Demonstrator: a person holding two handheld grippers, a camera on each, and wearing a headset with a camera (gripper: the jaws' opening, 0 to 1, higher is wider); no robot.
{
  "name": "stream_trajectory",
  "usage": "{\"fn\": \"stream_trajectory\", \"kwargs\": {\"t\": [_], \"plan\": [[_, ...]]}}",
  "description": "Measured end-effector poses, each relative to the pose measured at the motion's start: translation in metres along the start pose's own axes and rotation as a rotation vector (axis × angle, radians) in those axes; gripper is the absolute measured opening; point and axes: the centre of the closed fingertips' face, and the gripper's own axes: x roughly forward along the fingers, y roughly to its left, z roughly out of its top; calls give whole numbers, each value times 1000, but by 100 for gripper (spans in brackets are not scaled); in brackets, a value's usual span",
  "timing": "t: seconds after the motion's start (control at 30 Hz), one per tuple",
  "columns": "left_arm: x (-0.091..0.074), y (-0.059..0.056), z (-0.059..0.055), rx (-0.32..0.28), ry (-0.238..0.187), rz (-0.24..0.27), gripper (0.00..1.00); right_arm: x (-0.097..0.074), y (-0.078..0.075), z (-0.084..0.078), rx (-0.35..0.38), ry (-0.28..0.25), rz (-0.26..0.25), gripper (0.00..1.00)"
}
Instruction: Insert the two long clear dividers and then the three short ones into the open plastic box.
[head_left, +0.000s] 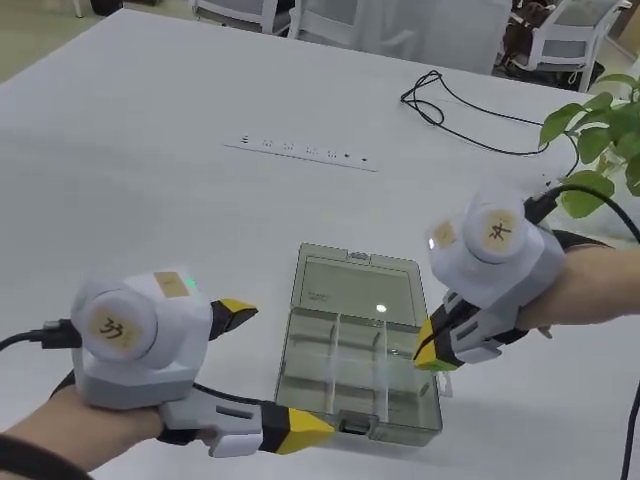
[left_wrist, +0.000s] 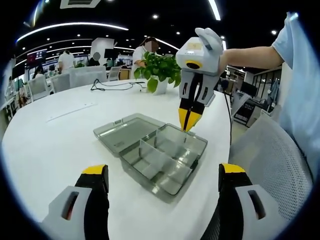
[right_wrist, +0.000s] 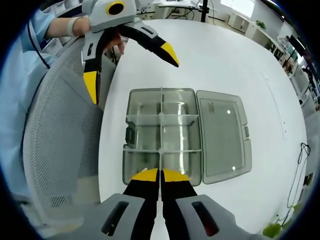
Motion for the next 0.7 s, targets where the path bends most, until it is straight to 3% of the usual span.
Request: {"fn": "stream_trajectory", "kwargs": {"t": [0.27, 0.7], "plan": [[-1, -2, 0, 3, 5, 1, 93, 13, 0, -5, 0, 17, -1, 2], [-2, -7, 4, 18, 7, -4, 93, 12, -1, -5, 14, 3, -10, 2]]}}
